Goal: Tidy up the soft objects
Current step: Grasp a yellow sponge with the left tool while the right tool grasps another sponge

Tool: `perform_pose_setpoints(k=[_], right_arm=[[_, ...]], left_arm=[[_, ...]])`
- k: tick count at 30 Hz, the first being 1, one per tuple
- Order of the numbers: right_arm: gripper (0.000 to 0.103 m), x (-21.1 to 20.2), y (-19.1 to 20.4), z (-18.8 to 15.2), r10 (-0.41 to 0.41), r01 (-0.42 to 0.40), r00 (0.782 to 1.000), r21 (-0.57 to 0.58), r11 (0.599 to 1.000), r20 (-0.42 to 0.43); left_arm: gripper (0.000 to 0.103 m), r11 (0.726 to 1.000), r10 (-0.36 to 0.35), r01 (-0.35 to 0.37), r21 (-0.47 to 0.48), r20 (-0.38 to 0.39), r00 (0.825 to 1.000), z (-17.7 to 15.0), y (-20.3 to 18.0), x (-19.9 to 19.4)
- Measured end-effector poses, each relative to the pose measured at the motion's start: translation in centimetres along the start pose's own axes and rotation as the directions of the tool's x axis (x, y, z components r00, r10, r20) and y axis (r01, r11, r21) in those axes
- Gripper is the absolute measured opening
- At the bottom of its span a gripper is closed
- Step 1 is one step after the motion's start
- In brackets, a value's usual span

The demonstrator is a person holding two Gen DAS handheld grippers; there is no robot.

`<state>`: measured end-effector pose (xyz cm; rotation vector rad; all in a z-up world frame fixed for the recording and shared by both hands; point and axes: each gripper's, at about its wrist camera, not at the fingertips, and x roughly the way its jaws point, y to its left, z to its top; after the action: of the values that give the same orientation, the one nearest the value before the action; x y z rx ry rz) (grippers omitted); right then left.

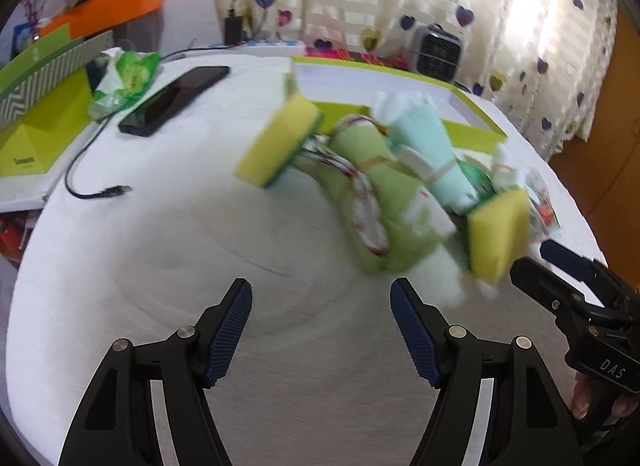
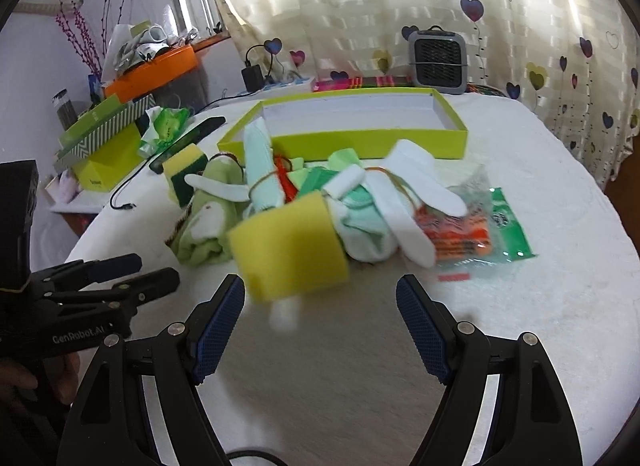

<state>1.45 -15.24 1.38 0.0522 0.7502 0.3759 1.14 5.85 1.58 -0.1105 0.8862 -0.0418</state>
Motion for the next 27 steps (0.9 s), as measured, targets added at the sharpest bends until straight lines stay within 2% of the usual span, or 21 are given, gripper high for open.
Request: perform_pose_setpoints(k=[4, 9, 13, 23, 27], right_arm=[[0.079, 0.5, 0.3, 0.5, 0.014, -0.014, 1.000, 0.043, 0.999, 0.005], [0.079, 0.8, -0.1, 0.8, 0.039, -0.039, 0.999, 0.178, 0.983, 0.002], [0.079, 0.6, -0.1, 1.0, 0.002, -0.007, 1.000, 0.245, 0.969, 0.019], [0.079, 2.1, -0.4, 1.3, 0.048, -0.049, 0.999, 0.423, 0.905, 0.013], [0.079, 2.9, -0.9, 1.4, 0.057, -0.050, 0.998, 0.483, 0.874, 0.000]], left_arm=[[0.072, 1.000, 0.002, -0.002, -0.016, 0.008, 1.000, 0.8, 1.4, 0.0], [0.072, 0.999, -0.022, 0.023, -0.025, 0.026, 0.999, 2.0, 2.7, -0.1], [0.072, 0.999, -0.033, 0.033, -0.006, 0.030, 0.999, 3.3, 3.1, 0.6], [0.072, 0.997, -0.029, 0.028, 0.071, 0.013, 0.999, 5.9, 3.3, 2.9], [0.072, 0.993, -0.003, -0.002, 0.118, 0.040, 0.999, 6.8, 3.0, 3.2]])
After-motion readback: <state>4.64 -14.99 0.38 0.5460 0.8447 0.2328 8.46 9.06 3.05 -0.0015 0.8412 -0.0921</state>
